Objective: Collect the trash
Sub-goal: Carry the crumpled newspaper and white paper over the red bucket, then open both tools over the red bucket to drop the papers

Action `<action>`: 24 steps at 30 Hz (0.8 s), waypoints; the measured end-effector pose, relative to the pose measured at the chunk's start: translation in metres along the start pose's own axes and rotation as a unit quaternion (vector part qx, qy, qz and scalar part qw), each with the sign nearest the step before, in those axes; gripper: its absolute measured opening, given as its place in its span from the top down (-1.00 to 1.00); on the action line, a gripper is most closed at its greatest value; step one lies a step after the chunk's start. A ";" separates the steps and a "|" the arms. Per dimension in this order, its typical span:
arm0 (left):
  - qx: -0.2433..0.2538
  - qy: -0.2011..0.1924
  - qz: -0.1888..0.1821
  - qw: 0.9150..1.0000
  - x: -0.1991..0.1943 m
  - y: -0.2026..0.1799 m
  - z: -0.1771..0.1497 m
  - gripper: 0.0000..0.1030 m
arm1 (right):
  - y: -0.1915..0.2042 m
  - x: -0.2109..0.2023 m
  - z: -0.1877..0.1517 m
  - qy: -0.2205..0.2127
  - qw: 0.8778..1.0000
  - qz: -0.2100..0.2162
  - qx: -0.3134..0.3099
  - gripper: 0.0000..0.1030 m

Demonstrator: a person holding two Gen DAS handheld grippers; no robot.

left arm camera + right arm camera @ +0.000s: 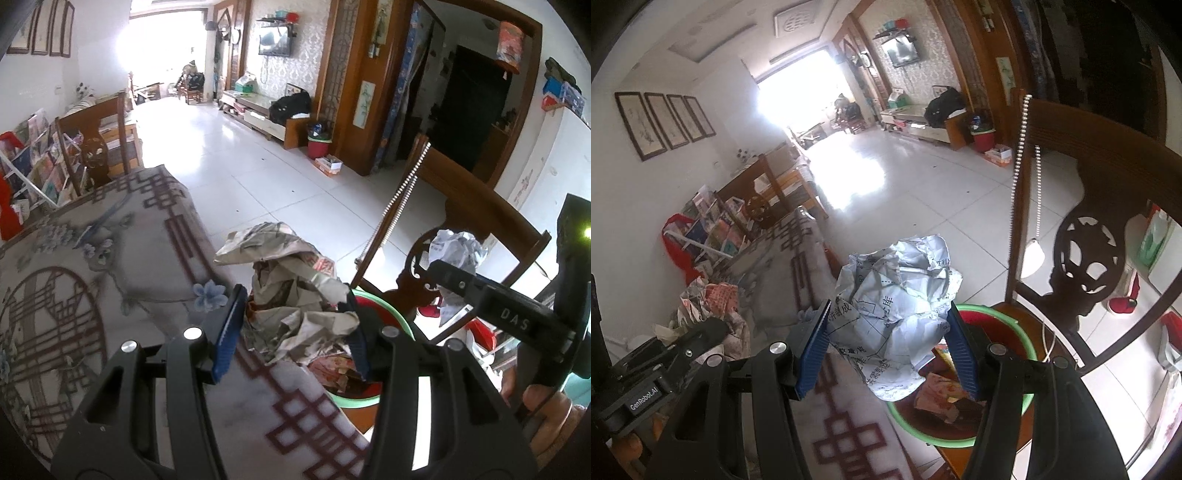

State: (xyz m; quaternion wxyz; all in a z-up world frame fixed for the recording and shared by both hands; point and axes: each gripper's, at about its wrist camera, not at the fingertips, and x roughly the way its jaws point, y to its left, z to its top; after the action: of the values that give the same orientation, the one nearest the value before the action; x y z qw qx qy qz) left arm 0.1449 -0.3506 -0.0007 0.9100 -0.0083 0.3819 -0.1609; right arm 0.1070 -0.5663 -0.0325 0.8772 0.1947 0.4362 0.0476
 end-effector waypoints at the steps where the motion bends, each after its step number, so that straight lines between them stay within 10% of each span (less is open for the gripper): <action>1: 0.002 0.003 -0.003 1.000 0.003 -0.003 0.000 0.07 | -0.004 -0.001 0.000 -0.001 1.000 -0.004 0.004 -0.12; 24: 0.038 0.086 -0.062 0.994 0.085 -0.061 -0.004 -0.08 | -0.079 -0.009 0.000 0.007 0.996 -0.062 0.063 -0.12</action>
State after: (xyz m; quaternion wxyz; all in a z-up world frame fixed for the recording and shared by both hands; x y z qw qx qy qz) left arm 0.1805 -0.4339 -0.0538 0.8615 0.0168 0.4513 -0.2321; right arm 0.0942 -0.6409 -0.0560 0.8617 0.2212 0.4554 -0.0334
